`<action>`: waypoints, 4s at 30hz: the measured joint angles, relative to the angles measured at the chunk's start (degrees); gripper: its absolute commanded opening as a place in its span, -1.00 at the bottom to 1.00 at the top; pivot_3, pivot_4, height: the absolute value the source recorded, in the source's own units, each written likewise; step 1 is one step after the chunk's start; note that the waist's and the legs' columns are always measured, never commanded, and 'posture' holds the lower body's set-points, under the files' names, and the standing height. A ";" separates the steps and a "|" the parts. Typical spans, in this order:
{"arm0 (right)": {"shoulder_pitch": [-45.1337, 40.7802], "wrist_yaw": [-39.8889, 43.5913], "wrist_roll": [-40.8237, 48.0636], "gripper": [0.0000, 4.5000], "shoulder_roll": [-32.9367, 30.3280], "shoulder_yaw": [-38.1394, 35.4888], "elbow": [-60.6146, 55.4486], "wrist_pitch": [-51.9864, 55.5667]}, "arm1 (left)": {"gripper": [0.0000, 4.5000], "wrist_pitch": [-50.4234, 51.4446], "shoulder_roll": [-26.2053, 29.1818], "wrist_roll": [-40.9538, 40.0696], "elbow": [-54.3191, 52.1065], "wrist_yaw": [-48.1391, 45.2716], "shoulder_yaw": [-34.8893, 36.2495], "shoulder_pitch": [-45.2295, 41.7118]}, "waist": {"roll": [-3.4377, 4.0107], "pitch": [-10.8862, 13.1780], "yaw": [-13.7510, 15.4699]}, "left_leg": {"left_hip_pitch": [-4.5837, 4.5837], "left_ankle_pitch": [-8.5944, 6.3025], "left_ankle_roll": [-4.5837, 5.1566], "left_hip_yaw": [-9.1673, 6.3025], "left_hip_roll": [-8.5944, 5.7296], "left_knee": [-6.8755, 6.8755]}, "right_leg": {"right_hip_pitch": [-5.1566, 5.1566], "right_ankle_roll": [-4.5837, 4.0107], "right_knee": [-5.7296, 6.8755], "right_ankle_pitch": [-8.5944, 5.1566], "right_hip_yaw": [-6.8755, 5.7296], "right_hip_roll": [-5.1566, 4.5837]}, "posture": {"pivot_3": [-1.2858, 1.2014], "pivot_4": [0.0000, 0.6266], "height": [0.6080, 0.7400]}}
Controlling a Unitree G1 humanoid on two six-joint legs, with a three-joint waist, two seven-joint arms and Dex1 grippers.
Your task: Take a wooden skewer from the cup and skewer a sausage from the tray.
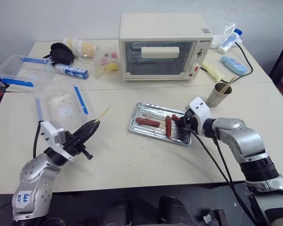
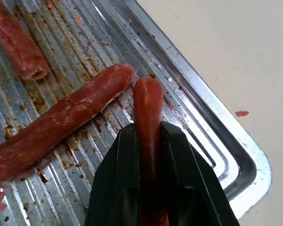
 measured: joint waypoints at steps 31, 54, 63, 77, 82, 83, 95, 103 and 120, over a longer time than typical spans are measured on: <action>-4.63 39.08 4.44 -0.78 -5.04 2.40 -6.56 -31.09 | -1.00 0.12 9.20 2.96 4.46 -21.29 -13.65 -10.20 | 0.00 0.01 -0.02 | 0.02 0.01 -0.03 -0.02 0.03 0.03 | 0.02 0.02 -0.01 0.01 0.00 0.00 | 0.03 -0.52 1.00; -4.00 39.53 4.31 -0.78 -4.77 2.77 -6.85 -31.15 | -1.00 0.26 7.53 3.73 6.05 -20.83 -15.27 -12.93 | 0.00 0.01 0.00 | 0.02 0.02 -0.02 -0.02 0.01 0.04 | 0.03 0.02 0.00 0.01 -0.01 0.13 | 0.03 -0.52 1.00; -5.30 41.11 3.82 -0.78 -3.62 5.01 -6.06 -31.68 | -1.00 0.70 7.32 3.79 7.44 -22.62 -16.45 -14.94 | 0.00 0.01 -0.01 | 0.02 0.02 -0.02 -0.02 0.01 0.06 | 0.03 0.02 0.02 0.01 -0.02 0.15 | 0.03 -0.52 1.00; -5.32 42.34 2.92 -0.78 -6.16 2.57 0.74 -36.05 | -1.00 1.48 10.18 3.77 7.45 -25.17 -15.90 -14.43 | 0.00 0.01 -0.03 | 0.03 0.03 -0.01 -0.03 0.02 0.07 | 0.05 0.02 0.02 0.01 -0.03 0.16 | 0.03 -0.52 1.00; -5.32 42.47 2.90 -0.78 -6.17 2.46 0.84 -36.23 | -1.00 1.48 10.14 3.77 7.45 -25.17 -15.89 -14.52 | 0.00 0.01 -0.02 | 0.03 0.03 -0.01 -0.03 0.01 0.07 | 0.05 0.02 0.02 0.01 -0.03 0.15 | 0.03 -0.52 1.00; -5.32 42.51 2.91 -0.78 -6.17 2.46 0.80 -36.24 | -1.00 1.44 9.93 3.78 7.45 -25.08 -15.89 -14.58 | 0.00 0.01 -0.01 | 0.03 0.03 -0.01 -0.03 0.01 0.08 | 0.05 0.02 0.03 0.01 -0.03 0.15 | 0.03 -0.52 1.00; -5.05 42.65 3.02 -0.78 -6.17 2.47 0.44 -36.23 | -1.00 1.42 9.18 3.77 9.09 -24.58 -15.84 -15.14 | 0.00 0.01 0.00 | 0.03 0.03 -0.01 -0.03 0.01 0.09 | 0.05 0.02 0.04 0.01 -0.03 0.15 | 0.03 -0.52 1.00; -5.05 42.65 3.13 -0.78 -6.16 2.47 -0.03 -36.23 | -1.00 1.30 8.09 3.78 9.21 -24.52 -15.88 -15.71 | 0.00 0.01 0.02 | 0.03 0.03 -0.01 -0.03 0.00 0.10 | 0.05 0.02 0.04 0.01 -0.03 0.15 | 0.03 -0.52 1.00; -5.06 42.76 3.19 -0.78 -5.51 2.47 -0.22 -36.16 | -1.00 1.03 6.72 4.58 9.73 -24.72 -16.43 -16.94 | 0.00 0.01 0.02 | 0.03 0.05 0.00 -0.03 0.01 0.11 | 0.06 0.02 0.06 0.01 -0.03 0.17 | 0.03 -0.52 1.00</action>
